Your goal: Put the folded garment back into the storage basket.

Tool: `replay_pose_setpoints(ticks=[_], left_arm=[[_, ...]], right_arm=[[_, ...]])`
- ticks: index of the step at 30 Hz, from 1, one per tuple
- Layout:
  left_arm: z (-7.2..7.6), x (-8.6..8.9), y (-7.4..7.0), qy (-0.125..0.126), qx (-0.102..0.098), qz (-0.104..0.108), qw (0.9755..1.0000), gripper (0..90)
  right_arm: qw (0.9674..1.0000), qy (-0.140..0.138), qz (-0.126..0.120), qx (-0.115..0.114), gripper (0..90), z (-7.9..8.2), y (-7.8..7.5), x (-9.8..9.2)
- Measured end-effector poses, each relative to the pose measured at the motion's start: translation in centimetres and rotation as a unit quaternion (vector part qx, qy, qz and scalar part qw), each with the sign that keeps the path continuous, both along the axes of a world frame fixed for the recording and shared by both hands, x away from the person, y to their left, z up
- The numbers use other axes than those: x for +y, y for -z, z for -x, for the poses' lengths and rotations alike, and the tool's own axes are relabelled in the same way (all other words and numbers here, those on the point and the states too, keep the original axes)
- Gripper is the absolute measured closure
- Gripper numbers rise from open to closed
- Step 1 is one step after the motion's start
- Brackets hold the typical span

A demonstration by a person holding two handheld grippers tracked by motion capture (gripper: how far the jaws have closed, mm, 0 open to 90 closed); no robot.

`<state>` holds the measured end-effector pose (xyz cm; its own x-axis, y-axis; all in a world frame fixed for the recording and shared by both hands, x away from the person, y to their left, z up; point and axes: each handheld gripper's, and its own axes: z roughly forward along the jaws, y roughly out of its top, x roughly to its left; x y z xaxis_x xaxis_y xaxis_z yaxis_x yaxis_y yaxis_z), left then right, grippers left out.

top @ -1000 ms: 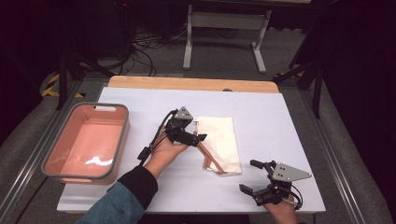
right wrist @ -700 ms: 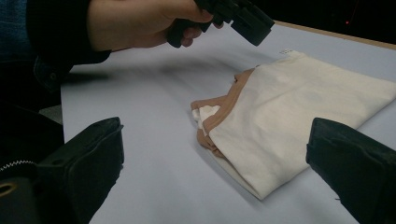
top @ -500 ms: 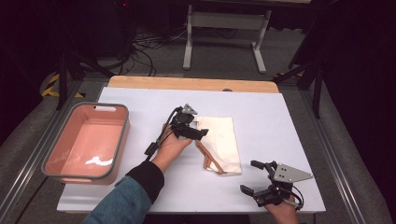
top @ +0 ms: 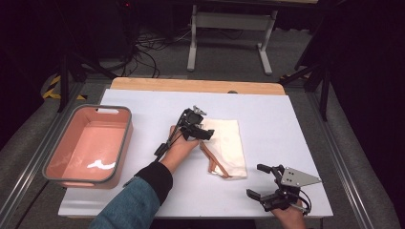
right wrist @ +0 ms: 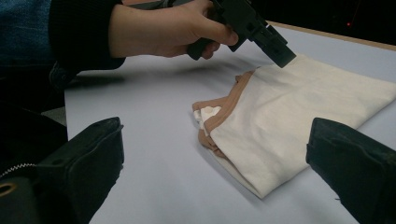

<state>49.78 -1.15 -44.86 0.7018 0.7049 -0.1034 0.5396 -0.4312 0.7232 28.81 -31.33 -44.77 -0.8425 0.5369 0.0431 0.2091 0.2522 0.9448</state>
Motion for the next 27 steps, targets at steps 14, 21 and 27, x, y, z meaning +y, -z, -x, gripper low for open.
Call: replay_pose_setpoints(ticks=[14,21,27], left_arm=[[-0.4,-0.9,1.1,-0.010,0.012,-0.028,0.9995,27.3],[-0.1,-1.2,1.1,0.000,0.005,-0.036,0.9993,34.4],[0.2,-1.4,1.0,0.000,0.008,-0.033,0.9994,44.6]], right_arm=[[1.0000,-0.001,-0.002,0.002,4.6,0.0,0.0,0.0],[1.0000,-0.001,-0.001,0.003,4.7,0.0,0.1,0.0],[1.0000,-0.002,-0.001,0.004,4.7,0.0,0.1,0.0]])
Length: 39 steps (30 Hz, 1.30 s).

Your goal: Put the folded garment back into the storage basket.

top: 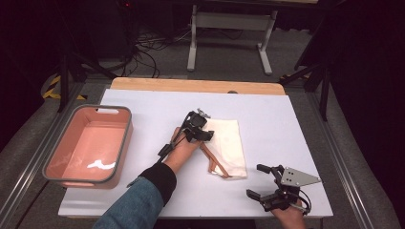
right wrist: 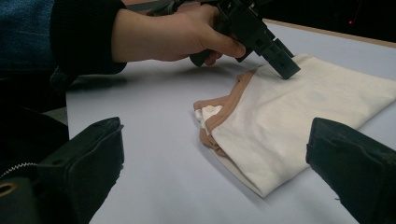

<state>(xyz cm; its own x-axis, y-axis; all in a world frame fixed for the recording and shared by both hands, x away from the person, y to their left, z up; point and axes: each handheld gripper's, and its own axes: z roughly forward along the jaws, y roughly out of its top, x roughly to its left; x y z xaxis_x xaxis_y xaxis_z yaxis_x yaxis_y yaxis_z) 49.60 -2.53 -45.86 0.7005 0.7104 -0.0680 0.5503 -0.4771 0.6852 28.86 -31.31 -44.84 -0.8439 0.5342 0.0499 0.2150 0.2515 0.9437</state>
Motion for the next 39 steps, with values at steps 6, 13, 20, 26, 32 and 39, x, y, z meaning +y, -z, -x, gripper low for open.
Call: replay_pose_setpoints(ticks=[6,13,20,26,32,39], left_arm=[[0.5,-0.5,-0.2,0.017,0.011,0.006,0.9998,73.9],[0.5,-0.5,-0.2,0.017,0.019,0.014,0.9996,80.0],[0.5,-0.5,-0.3,0.008,0.027,0.019,0.9994,81.3],[0.2,-0.3,-0.4,0.004,0.043,0.034,0.9985,81.4],[0.1,0.1,-0.8,0.005,0.048,0.054,0.9974,81.9],[0.6,0.6,-2.1,0.027,0.023,0.077,0.9964,81.9]], right_arm=[[1.0000,0.000,0.001,0.000,4.8,0.0,0.0,0.0],[1.0000,-0.001,0.001,0.002,4.8,0.0,0.0,0.0],[1.0000,-0.002,0.001,0.002,4.8,0.0,0.0,0.0],[1.0000,-0.002,0.000,0.003,4.9,0.0,0.1,0.0],[1.0000,-0.002,-0.001,0.003,5.0,-0.1,0.1,-0.1],[1.0000,-0.001,-0.002,0.002,5.0,0.0,0.1,-0.1]])
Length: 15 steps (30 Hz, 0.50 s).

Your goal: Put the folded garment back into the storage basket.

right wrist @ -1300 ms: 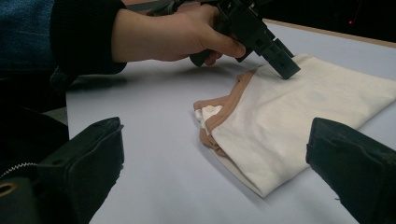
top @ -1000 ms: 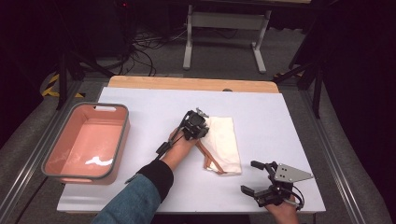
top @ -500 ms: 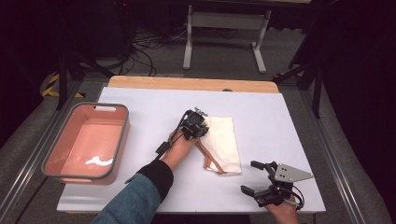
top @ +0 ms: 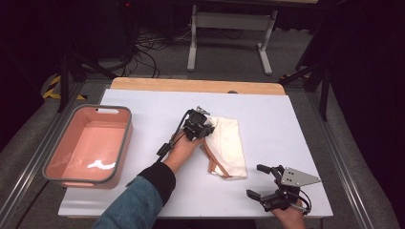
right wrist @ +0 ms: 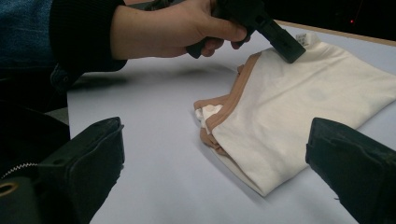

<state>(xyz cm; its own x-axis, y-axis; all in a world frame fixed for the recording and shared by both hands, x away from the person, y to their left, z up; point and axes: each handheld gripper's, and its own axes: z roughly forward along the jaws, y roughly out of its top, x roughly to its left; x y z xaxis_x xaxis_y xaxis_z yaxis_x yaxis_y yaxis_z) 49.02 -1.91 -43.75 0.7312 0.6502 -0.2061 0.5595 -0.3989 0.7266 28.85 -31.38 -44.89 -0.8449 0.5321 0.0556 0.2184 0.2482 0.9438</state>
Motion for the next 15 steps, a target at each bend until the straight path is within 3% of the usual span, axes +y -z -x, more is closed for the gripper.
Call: replay_pose_setpoints(ticks=[15], left_arm=[[1.8,0.8,-3.3,0.029,-0.025,0.069,0.9969,82.0]], right_arm=[[1.0000,0.000,0.003,-0.003,4.9,0.1,0.0,0.1]])
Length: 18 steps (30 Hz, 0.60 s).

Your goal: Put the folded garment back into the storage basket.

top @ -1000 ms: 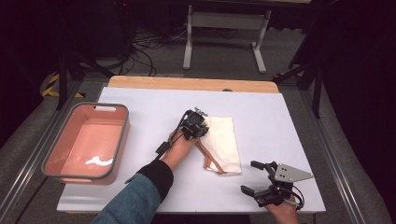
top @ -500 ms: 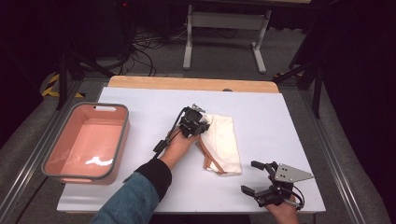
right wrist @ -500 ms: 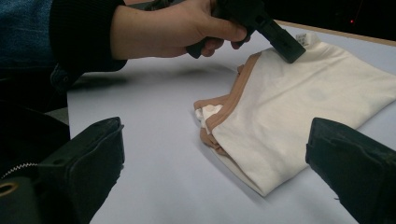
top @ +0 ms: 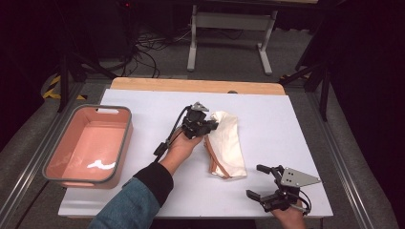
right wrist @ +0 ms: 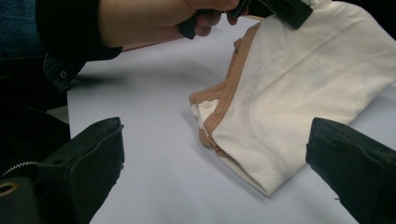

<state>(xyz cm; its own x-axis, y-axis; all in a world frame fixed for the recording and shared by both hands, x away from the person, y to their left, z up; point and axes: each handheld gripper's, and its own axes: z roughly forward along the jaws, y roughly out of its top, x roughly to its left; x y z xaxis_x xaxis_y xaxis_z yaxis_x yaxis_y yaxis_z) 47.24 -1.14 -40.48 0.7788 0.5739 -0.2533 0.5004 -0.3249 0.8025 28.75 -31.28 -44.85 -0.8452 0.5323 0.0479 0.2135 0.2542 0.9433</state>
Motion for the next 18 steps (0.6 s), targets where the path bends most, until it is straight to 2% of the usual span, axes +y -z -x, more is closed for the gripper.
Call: replay_pose_setpoints(ticks=[6,12,18], left_arm=[[0.8,0.6,-1.5,0.006,-0.012,0.029,0.9995,82.0],[2.1,1.0,-3.2,0.017,-0.028,0.058,0.9978,82.0],[3.1,1.9,-5.0,0.025,-0.046,0.076,0.9957,82.1]], right_arm=[[1.0000,-0.001,-0.003,0.001,4.8,0.0,0.0,0.0],[1.0000,-0.001,-0.004,0.001,4.8,0.0,0.0,-0.1],[1.0000,0.000,-0.006,0.000,4.8,0.0,0.0,-0.1]])
